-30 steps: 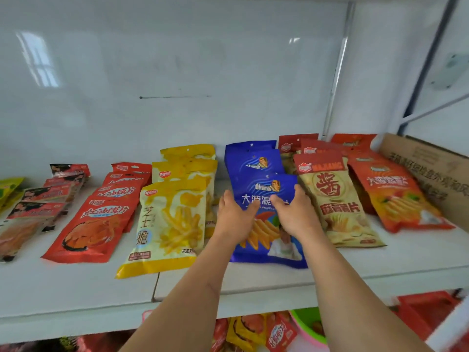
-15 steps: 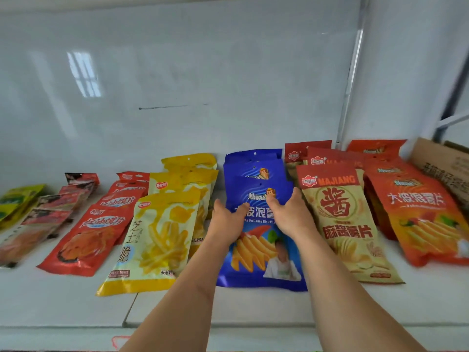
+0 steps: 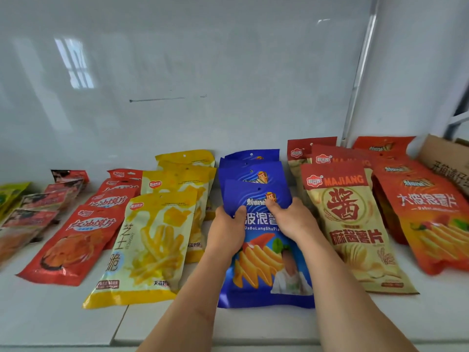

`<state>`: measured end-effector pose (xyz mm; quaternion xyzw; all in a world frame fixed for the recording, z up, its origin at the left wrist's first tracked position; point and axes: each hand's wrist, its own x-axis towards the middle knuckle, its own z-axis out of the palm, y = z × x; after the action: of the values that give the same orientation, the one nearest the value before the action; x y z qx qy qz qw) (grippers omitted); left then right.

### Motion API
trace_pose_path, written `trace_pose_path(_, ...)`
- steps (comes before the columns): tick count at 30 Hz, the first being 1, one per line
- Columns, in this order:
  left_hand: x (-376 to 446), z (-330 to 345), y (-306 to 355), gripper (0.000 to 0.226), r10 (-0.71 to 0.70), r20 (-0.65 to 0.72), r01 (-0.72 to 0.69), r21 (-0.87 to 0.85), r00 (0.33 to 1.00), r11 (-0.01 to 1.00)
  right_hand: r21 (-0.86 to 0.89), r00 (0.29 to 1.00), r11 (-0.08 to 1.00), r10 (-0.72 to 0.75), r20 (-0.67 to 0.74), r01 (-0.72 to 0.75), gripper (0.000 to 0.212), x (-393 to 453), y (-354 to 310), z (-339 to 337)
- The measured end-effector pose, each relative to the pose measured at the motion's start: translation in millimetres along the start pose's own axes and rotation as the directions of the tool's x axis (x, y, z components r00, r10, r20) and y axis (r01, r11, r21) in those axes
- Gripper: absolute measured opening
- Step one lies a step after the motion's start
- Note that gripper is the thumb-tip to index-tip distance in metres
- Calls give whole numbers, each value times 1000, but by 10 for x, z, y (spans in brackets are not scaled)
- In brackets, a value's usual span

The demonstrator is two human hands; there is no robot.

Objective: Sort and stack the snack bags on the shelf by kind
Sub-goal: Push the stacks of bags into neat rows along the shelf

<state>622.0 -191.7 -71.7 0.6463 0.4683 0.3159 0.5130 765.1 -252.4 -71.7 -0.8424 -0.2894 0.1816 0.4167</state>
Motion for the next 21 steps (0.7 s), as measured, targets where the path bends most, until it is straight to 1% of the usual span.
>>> trace_pose_path(3,-12,-4,-28,63,34,-39,-32,67,999,997,-38,1000,999,26,1,-26,70,-34,5,13)
trace_pose_path(5,-3,1,-37,70,98,-50,-93,92,994,991,-25,1000,999,23,-4,-23,73,-47,-14,-1)
trace_pose_path(7,-13,-4,-26,72,165,-62,-154,153,984,976,-8,1000,1000,7,-17,-7,81,-55,-53,-25)
trace_pose_path(9,-43,-19,-23,72,208,-61,-191,216,976,958,-46,997,998,-42,-58,40,96,-61,-139,-50)
trace_pose_path(11,-94,-45,0,73,262,-60,-234,298,963,925,-136,984,983,-141,-113,125,101,-46,-257,-80)
trace_pose_path(12,-122,-55,12,73,311,-62,-264,385,949,884,-198,970,964,-205,-129,178,98,-22,-319,-89)
trace_pose_path(14,-227,-75,35,70,410,-45,-310,581,911,752,-323,942,908,-317,-110,267,89,60,-428,-87)
trace_pose_path(16,-382,-69,26,64,496,28,-372,697,868,613,-405,929,858,-367,-52,316,82,171,-501,-57)
trace_pose_path(18,-523,-34,-51,61,539,116,-421,766,834,486,-461,926,821,-378,2,336,77,268,-542,-6)
trace_pose_path(19,-572,-21,-93,63,526,155,-426,787,836,446,-488,925,803,-380,22,341,76,307,-552,19)
trace_pose_path(21,-583,-11,-156,71,404,234,-416,790,884,451,-523,928,781,-370,53,341,75,371,-558,64)
